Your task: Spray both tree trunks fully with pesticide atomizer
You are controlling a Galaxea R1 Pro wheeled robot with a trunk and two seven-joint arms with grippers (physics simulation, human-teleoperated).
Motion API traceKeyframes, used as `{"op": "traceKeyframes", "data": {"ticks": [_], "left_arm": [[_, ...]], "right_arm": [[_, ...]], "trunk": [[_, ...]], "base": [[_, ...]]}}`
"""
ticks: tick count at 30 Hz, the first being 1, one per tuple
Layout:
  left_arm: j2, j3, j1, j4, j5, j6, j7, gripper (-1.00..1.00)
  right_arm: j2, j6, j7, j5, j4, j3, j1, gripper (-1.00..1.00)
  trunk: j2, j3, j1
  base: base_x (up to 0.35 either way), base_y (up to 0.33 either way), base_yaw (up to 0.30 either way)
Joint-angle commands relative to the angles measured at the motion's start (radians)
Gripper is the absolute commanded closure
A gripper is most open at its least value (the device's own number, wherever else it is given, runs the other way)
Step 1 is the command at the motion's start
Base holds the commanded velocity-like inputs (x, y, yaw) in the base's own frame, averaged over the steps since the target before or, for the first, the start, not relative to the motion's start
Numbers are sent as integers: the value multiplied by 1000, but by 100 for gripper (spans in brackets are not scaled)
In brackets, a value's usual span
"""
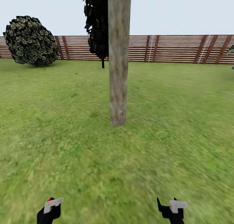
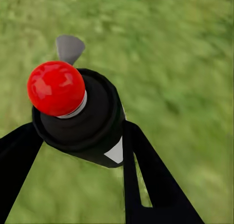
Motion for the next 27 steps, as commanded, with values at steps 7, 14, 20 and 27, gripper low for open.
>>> {"op": "traceKeyframes", "data": {"ticks": [7,14,20,27], "left_arm": [[0,-4,0,1,7,-3,2,100],[-1,-4,0,1,7,-3,2,100],[-1,-4,0,1,7,-3,2,100],[-1,-4,0,1,7,-3,2,100]], "right_arm": [[0,-3,0,-3,1,1,-1,-100],[1,-3,0,-2,1,1,-1,-100],[1,-3,0,-3,1,1,-1,-100],[0,-3,0,-3,1,1,-1,-100]], "trunk": [[0,-1,0],[0,-1,0],[0,-1,0],[0,-1,0]], "base": [[338,0,0],[338,0,0],[338,0,0],[338,0,0]]}}
